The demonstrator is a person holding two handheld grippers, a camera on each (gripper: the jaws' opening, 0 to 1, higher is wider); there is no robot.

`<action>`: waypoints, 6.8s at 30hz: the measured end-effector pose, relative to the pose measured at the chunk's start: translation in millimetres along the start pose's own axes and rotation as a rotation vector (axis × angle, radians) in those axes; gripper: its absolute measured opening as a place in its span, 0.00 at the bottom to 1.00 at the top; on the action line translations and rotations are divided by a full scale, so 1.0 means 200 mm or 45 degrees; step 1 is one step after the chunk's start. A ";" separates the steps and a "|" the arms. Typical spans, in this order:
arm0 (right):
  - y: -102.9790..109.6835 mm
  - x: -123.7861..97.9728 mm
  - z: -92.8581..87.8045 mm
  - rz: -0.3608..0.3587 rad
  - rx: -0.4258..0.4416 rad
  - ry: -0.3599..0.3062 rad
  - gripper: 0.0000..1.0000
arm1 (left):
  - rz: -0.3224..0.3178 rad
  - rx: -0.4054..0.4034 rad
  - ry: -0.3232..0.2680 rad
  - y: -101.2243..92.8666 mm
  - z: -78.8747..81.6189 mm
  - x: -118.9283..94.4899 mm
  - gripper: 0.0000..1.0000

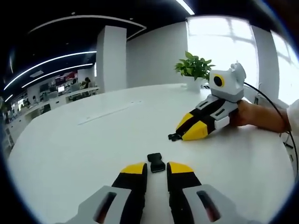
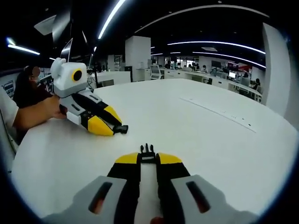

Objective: Snap the two parts of the plastic buckle together until the buckle closes and remains connected.

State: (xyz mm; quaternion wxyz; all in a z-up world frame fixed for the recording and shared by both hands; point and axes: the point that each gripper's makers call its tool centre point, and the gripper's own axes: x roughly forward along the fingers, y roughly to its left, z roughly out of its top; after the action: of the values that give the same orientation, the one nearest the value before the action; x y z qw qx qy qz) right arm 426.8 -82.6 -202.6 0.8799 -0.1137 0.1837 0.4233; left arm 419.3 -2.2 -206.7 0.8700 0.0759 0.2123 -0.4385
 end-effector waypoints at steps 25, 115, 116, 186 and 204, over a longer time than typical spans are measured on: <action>0.01 0.00 0.00 -0.006 -0.013 -0.009 0.13 | 0.033 -0.021 0.003 0.02 0.00 0.00 0.13; 0.17 -0.23 0.02 0.084 0.037 -0.053 0.13 | -0.037 0.078 -0.053 -0.20 0.04 -0.15 0.12; 0.18 -0.24 0.02 0.085 0.033 -0.055 0.13 | -0.061 0.066 -0.064 -0.23 0.05 -0.16 0.12; 0.82 -0.58 -0.22 0.421 -0.145 -0.003 0.13 | -0.480 0.260 -0.022 -0.75 -0.29 -0.51 0.12; 0.84 -0.54 -0.21 0.485 -0.206 -0.009 0.13 | -0.609 0.274 -0.010 -0.81 -0.28 -0.48 0.12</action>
State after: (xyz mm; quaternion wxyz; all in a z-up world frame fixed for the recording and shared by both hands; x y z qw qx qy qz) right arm 222.6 -70.0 -202.8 0.7725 -0.1457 0.1640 0.5960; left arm 222.8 -12.4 -207.1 0.7292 0.1138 0.1728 -0.6522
